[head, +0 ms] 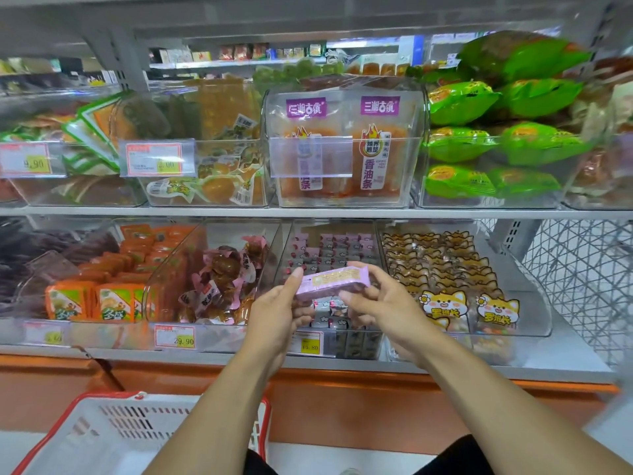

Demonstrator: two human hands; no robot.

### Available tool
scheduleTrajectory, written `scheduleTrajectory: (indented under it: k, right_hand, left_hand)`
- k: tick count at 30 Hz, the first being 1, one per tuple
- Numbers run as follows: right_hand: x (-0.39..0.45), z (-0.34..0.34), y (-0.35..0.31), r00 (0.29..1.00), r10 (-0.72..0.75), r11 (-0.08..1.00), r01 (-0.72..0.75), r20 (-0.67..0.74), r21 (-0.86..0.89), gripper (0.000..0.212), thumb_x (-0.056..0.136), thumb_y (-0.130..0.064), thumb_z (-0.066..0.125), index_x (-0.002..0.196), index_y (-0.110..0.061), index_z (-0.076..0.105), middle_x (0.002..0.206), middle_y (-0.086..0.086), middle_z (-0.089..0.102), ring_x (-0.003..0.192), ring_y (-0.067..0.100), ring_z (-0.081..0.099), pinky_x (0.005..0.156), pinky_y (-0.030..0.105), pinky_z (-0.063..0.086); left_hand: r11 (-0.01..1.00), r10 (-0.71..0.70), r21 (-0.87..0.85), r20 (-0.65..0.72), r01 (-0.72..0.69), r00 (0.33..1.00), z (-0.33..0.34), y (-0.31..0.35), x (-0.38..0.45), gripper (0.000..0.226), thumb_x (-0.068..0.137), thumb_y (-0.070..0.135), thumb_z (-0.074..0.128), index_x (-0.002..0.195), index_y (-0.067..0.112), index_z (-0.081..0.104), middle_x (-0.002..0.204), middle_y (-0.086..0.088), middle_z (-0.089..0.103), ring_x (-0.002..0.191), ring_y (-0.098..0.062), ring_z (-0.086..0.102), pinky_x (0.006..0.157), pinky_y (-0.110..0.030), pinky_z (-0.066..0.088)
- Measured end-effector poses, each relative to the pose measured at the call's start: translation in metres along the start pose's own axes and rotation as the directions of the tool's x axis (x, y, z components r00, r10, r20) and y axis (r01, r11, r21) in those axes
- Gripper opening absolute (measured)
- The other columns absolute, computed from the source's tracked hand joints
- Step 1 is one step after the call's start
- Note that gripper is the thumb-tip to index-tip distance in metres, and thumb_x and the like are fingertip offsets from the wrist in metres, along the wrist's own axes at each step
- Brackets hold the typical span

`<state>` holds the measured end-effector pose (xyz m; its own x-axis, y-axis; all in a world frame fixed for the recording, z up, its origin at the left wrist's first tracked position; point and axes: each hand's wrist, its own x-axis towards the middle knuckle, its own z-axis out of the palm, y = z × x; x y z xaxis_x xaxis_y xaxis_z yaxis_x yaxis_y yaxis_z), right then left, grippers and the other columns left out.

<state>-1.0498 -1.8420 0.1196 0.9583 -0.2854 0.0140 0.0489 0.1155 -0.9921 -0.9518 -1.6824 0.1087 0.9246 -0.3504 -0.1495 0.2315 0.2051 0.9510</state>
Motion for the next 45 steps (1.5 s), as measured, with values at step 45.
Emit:
scheduleTrajectory:
  k: [45]
  right_hand:
    - [0.035, 0.015, 0.002, 0.907, -0.175, 0.984, 0.148, -0.383, -0.098, 0.024, 0.089, -0.017, 0.077, 0.108, -0.022, 0.063, 0.1, -0.009, 0.078, 0.091, 0.009, 0.074, 0.074, 0.021, 0.058]
  left_hand:
    - [0.919, 0.282, 0.324, -0.136, -0.227, 0.95, 0.006, 0.001, 0.007, 0.035, 0.086, 0.026, 0.079, 0.12, 0.021, 0.07, 0.089, 0.017, 0.075, 0.086, 0.003, 0.07, 0.085, -0.03, 0.058]
